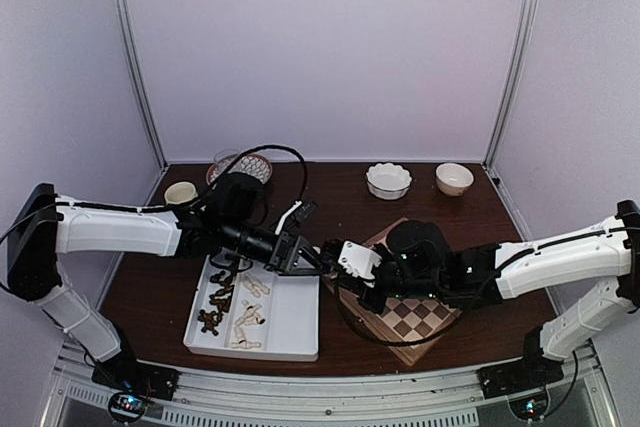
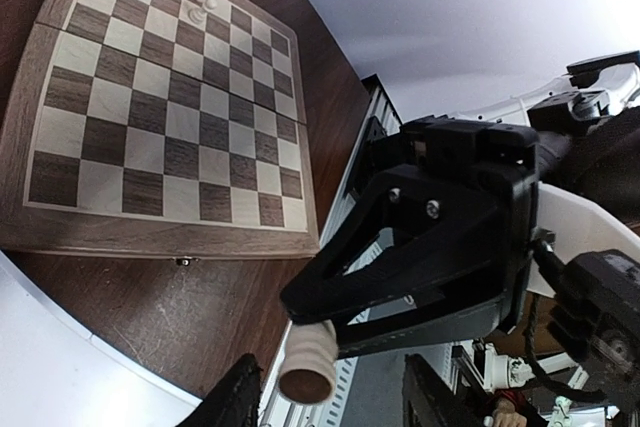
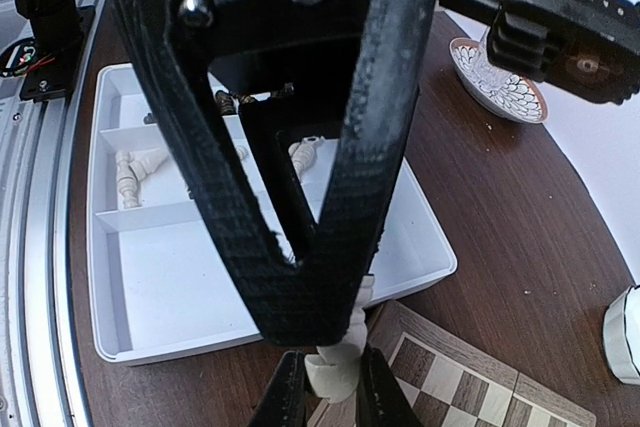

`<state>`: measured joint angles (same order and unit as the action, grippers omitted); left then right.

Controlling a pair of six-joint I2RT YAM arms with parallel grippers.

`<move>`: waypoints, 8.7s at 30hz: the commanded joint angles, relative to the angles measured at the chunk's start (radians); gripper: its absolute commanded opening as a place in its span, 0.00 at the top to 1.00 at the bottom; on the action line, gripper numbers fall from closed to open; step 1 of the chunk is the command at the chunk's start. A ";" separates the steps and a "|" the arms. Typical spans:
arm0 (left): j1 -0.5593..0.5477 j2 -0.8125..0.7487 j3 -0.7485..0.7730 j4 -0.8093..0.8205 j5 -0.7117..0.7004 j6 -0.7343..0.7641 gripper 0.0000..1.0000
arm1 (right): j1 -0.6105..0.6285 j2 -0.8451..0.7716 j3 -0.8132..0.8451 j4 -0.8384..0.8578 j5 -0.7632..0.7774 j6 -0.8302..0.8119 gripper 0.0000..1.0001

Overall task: Set up the chess pieces on the board
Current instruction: Pass from the right arm to the left, then pass from the left arm to the right, then place the knight on b1, then pick up the chess pile from the storage box.

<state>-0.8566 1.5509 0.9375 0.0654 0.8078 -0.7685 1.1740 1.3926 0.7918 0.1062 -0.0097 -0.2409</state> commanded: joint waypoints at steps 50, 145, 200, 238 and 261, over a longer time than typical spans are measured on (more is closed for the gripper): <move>-0.004 -0.071 -0.072 0.234 0.021 -0.016 0.86 | -0.006 -0.174 -0.078 0.132 -0.111 0.120 0.51; -0.020 -0.425 -0.271 0.131 -0.520 0.422 0.31 | -0.333 -0.240 0.299 -0.811 0.202 0.639 1.00; -0.020 -0.414 -0.244 0.087 -0.481 0.402 0.38 | -0.713 0.119 0.223 -1.070 0.079 0.830 1.00; -0.019 -0.432 -0.252 0.088 -0.471 0.388 0.40 | -0.727 0.028 0.153 -1.004 0.096 0.811 0.69; 0.011 -0.335 -0.145 -0.243 -0.842 0.325 0.43 | -0.654 -0.319 0.204 -0.673 -0.165 0.789 0.40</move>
<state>-0.8654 1.1809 0.7647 -0.1249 0.0330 -0.4171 0.5095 1.0378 0.9474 -0.6678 -0.1078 0.5247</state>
